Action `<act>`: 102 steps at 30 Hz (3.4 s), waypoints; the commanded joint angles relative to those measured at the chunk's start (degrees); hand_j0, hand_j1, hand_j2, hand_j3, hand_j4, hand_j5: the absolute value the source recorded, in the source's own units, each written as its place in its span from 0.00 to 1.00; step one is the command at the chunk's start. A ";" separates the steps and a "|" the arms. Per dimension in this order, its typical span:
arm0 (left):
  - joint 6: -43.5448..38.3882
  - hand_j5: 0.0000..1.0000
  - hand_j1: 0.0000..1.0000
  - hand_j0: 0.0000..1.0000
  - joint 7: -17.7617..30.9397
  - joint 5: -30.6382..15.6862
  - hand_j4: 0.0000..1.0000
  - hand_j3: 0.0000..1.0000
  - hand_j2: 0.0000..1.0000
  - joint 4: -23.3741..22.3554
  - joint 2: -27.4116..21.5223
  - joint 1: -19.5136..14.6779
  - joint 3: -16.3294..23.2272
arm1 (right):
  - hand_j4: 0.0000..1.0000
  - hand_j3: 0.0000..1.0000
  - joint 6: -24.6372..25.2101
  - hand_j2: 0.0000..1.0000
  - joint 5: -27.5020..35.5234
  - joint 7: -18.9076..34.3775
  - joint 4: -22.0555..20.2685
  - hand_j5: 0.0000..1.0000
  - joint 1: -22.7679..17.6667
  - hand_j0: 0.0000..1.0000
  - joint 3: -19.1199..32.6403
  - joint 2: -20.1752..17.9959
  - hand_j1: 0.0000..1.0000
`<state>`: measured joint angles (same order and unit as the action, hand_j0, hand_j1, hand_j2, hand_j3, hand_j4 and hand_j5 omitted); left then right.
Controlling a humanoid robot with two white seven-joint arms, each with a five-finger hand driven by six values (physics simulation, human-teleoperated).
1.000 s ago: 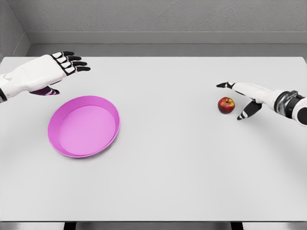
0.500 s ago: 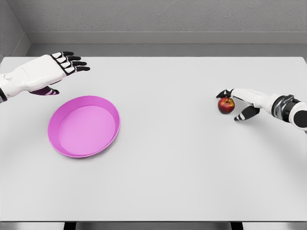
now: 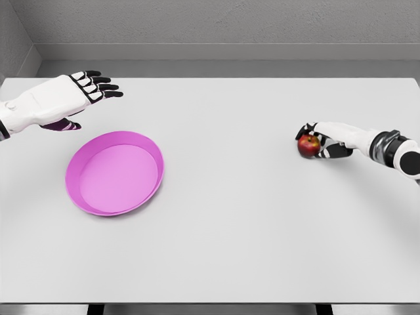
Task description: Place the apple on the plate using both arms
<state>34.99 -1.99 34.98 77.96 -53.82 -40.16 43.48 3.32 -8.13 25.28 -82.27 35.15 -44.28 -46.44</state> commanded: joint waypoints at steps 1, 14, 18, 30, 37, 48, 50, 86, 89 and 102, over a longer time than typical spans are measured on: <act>0.01 1.00 1.00 1.00 -0.03 -0.36 1.00 1.00 1.00 0.00 -0.06 0.00 -0.06 | 0.44 0.44 -0.07 0.44 0.04 0.03 -0.18 0.44 0.00 0.44 -0.02 -0.06 0.44; 0.01 1.00 1.00 1.00 -0.03 -0.44 1.00 1.00 1.00 0.00 -0.49 0.00 -0.15 | 0.44 0.44 -0.51 0.44 -0.05 1.18 -5.98 0.44 1.23 0.44 0.59 -0.76 0.44; 0.01 1.00 1.00 1.00 -0.03 -0.44 1.00 1.00 1.00 0.00 -0.58 0.00 -0.15 | 0.43 0.43 -0.60 0.43 -0.05 1.70 -8.00 0.43 1.23 0.43 0.59 -0.67 0.43; 0.01 1.00 1.00 1.00 -0.03 -0.44 1.00 1.00 1.00 0.00 -0.58 0.00 -0.15 | 0.43 0.43 -0.86 0.43 0.04 2.05 -15.73 0.43 0.97 0.43 -0.11 -0.14 0.43; 0.01 1.00 1.00 1.00 -0.03 -0.44 1.00 1.00 1.00 0.00 -0.67 -0.09 -0.15 | 0.43 0.43 -2.01 0.43 0.04 2.14 -18.19 0.43 0.97 0.43 -3.62 2.32 0.43; 0.01 1.00 1.00 1.00 -0.03 -0.44 1.00 1.00 1.00 0.00 -0.67 0.00 -0.15 | 0.43 0.43 -1.66 0.43 0.04 2.05 -18.02 0.43 2.37 0.43 -6.00 6.80 0.43; 0.01 1.00 1.00 1.00 -0.03 -0.44 1.00 1.00 1.00 0.09 -0.67 0.00 -0.15 | 0.43 0.43 -1.39 0.43 0.04 2.05 -17.84 0.43 2.90 0.43 -6.79 7.50 0.43; 0.01 1.00 1.00 1.00 13.59 -1.94 1.00 1.00 1.00 9.93 14.88 -6.85 10.30 | 1.00 1.00 -10.62 1.00 0.57 3.81 -8.61 1.00 -1.93 1.00 18.26 -6.12 1.00; 0.01 1.00 1.00 1.00 15.61 -3.52 1.00 1.00 1.00 9.93 16.91 -9.67 14.70 | 1.00 1.00 -10.00 1.00 0.66 3.90 -8.97 1.00 -7.38 1.00 25.20 -6.38 1.00; 0.01 1.00 1.00 1.00 22.37 -6.16 1.00 1.00 1.00 9.49 20.07 -12.39 18.66 | 1.00 1.00 -10.00 1.00 0.66 3.90 -13.36 1.00 -11.34 1.00 25.20 -6.65 1.00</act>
<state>35.08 19.27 29.36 87.55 -34.12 -52.73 62.05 -6.71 -7.62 29.21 -95.26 23.73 -19.12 -52.92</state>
